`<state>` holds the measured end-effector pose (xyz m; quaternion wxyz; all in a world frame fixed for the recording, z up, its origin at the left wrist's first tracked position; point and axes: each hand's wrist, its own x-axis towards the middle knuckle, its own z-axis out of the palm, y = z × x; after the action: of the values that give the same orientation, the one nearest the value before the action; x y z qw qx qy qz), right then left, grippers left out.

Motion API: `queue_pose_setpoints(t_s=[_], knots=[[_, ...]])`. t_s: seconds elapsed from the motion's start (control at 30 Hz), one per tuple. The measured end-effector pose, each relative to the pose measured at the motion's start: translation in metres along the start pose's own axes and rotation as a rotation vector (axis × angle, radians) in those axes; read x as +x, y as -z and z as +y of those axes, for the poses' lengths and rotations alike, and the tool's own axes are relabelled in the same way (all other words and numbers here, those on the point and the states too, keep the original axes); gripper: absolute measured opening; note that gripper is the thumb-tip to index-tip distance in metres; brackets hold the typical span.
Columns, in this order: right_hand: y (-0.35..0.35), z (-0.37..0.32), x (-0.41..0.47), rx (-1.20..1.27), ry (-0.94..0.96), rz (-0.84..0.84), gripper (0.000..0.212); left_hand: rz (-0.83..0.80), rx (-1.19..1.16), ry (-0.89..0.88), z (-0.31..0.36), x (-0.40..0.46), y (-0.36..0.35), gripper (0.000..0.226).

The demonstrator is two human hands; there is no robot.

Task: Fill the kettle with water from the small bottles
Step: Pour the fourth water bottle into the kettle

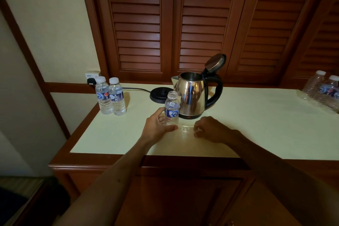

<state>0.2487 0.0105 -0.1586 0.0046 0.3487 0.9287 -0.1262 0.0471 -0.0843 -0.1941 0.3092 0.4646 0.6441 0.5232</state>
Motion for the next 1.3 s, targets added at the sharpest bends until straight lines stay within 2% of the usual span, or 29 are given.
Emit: queue_pose_setpoints(t_s=[0.07, 0.13, 0.2, 0.23, 0.4, 0.53, 0.8, 0.87, 1.0, 1.1, 1.3], knots=[[0.012, -0.010, 0.002, 0.133, 0.060, 0.058, 0.019, 0.002, -0.003, 0.003, -0.001, 0.001, 0.001, 0.082], [0.033, -0.028, 0.004, 0.280, 0.144, 0.240, 0.017, 0.001, -0.011, -0.012, -0.003, 0.002, 0.002, 0.079], [0.062, -0.049, 0.007, 0.300, 0.188, 0.391, 0.026, -0.004, -0.018, -0.022, -0.005, 0.002, 0.004, 0.079], [0.075, -0.058, 0.010, 0.308, 0.205, 0.397, 0.031, -0.009, -0.028, -0.025, -0.005, 0.002, 0.004, 0.078], [0.106, -0.084, 0.027, 0.156, 0.301, 0.281, 0.035, -0.025, -0.056, -0.072, -0.003, -0.001, 0.006, 0.056], [0.110, -0.087, 0.036, 0.084, 0.317, 0.231, 0.035, -0.037, -0.051, -0.087, -0.003, -0.002, 0.007, 0.049], [0.113, -0.090, 0.040, -0.037, 0.343, 0.156, 0.023, -0.040, -0.089, -0.084, -0.008, 0.004, 0.007, 0.056], [0.115, -0.092, 0.040, -0.094, 0.309, 0.178, 0.031, -0.032, -0.109, -0.074, -0.006, 0.003, 0.007, 0.057], [0.122, -0.087, 0.041, -0.081, 0.315, 0.062, 0.026, -0.031, -0.127, -0.070, -0.006, 0.003, 0.007, 0.055], [0.127, -0.081, 0.040, -0.093, 0.289, 0.051, 0.023, -0.033, -0.136, -0.075, -0.007, 0.003, 0.008, 0.054], [0.122, -0.082, 0.044, -0.247, 0.293, 0.136, 0.043, -0.042, -0.180, -0.077, -0.005, 0.002, 0.008, 0.054]])
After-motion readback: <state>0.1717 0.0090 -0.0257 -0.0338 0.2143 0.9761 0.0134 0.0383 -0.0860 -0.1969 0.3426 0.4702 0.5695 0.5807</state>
